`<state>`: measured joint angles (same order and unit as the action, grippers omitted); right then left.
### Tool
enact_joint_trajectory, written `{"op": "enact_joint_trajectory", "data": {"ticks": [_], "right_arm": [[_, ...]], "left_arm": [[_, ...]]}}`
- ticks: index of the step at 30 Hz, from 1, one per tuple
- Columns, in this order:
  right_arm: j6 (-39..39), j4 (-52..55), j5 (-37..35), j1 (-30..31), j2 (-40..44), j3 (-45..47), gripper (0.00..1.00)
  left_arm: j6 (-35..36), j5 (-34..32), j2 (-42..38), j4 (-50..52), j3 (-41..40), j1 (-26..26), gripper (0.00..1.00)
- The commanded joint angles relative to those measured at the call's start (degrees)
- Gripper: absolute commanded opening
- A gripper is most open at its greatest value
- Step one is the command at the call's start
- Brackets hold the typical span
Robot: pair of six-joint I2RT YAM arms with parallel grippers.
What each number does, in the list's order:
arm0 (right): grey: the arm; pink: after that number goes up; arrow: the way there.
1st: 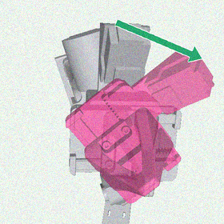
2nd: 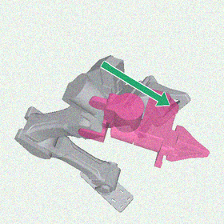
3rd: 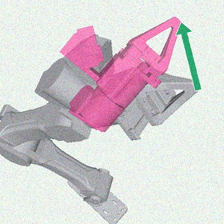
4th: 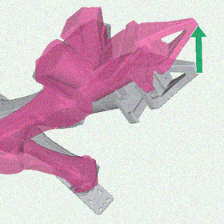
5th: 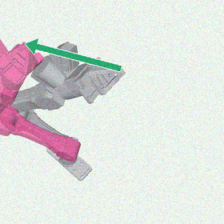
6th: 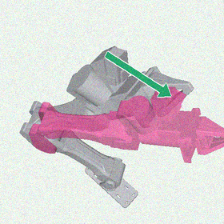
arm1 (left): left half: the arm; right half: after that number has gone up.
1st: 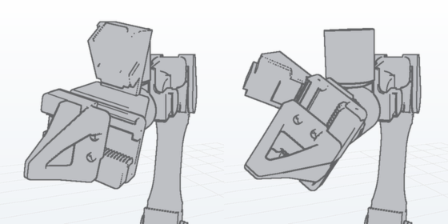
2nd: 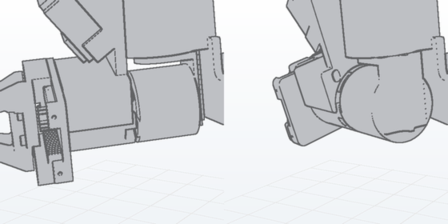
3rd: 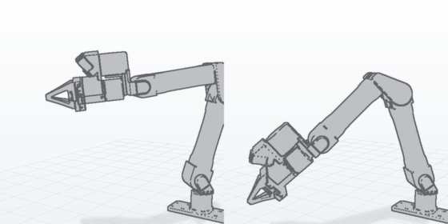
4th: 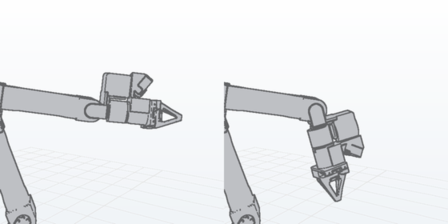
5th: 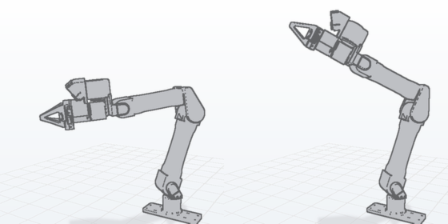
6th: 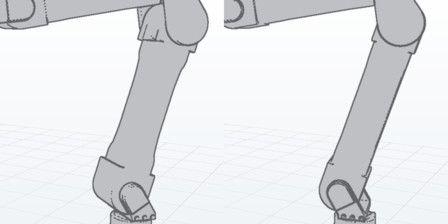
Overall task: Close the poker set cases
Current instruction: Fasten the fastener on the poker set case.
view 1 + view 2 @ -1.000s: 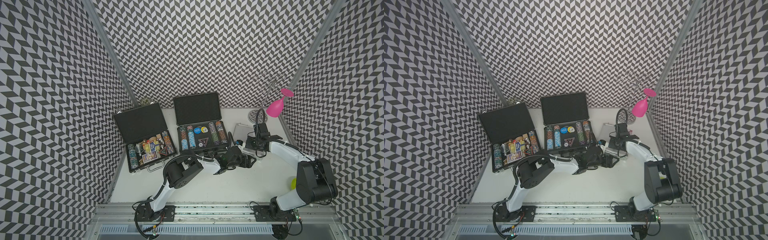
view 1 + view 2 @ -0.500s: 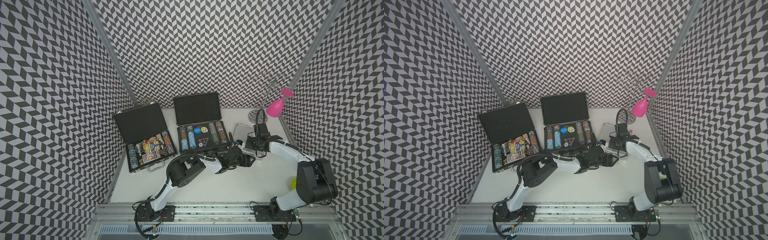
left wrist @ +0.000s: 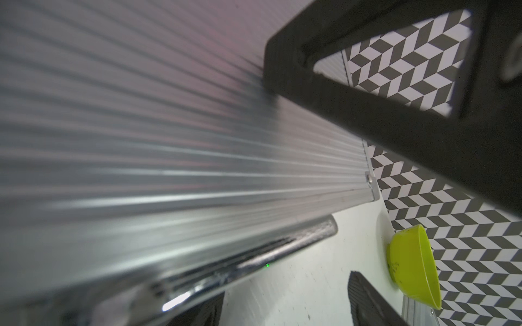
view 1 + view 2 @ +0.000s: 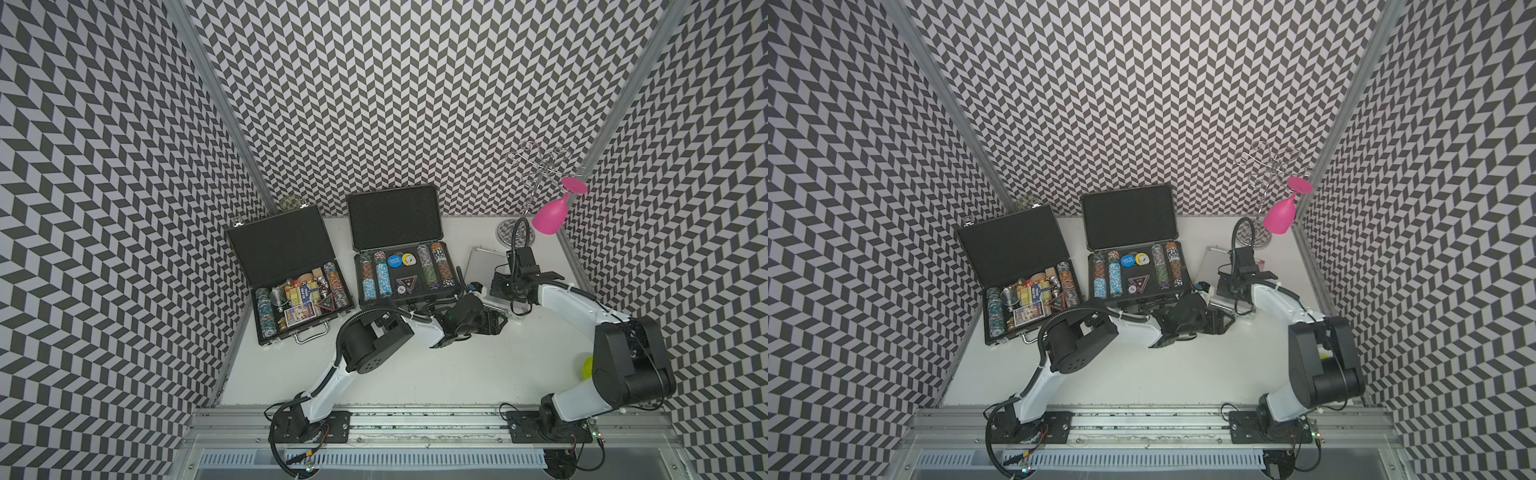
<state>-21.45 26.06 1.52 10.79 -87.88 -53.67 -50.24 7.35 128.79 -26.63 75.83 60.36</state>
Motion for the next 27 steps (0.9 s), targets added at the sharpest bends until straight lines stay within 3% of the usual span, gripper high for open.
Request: {"op": "enact_joint_trajectory", "data": {"ticks": [1, 12, 27], "right_arm": [[-0.4, 10.3, 1.4, 1.2, -4.1, 5.1, 0.0], [-0.5, 9.3, 1.7, 1.5, -4.2, 6.9, 0.0], [-0.1, 8.6, 1.8, 1.7, -4.1, 8.5, 0.0]], "left_arm": [[-1.3, -0.5, 1.8, -1.2, 0.1, -0.9, 0.73], [-3.0, -0.1, 2.9, -1.7, 2.1, -0.8, 0.79], [-6.5, -4.8, 2.8, -4.2, 0.1, -0.4, 0.85]]}}
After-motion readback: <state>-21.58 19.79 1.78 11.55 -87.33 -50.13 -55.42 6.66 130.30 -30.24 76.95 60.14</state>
